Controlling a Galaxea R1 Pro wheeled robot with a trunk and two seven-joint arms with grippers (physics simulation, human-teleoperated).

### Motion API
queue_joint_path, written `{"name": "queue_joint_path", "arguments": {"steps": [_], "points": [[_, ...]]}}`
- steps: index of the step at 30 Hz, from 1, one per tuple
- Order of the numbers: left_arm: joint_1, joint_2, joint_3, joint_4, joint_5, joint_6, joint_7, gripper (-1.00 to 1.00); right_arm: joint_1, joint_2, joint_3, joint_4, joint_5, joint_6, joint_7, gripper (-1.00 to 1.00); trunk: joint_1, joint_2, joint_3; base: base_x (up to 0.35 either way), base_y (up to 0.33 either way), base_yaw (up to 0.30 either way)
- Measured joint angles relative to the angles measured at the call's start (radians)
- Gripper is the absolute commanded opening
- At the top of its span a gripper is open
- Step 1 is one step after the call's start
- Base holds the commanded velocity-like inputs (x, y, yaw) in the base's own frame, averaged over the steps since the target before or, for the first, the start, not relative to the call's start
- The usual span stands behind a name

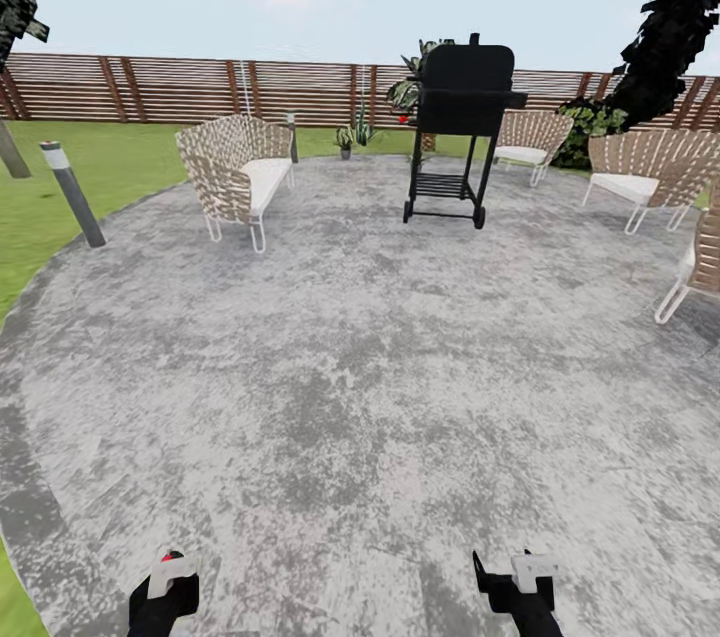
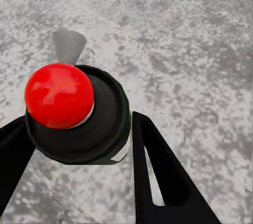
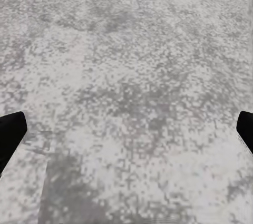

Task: Pick up the pesticide atomizer in the garden and spray insectifuge to fully cover both potted plants in the garden.

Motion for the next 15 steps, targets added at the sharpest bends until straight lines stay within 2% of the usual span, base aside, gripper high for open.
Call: {"name": "queue_joint_path", "arguments": {"steps": [15], "points": [[0.0, 0.001, 0.0, 0.0, 0.0, -0.001, 0.0, -1.0, 0.0, -0.001, -0.002, 0.0, -0.002, -0.001, -0.006, 1.0, 0.0, 0.0, 0.0, 0.34, 0.0, 0.0]]}}
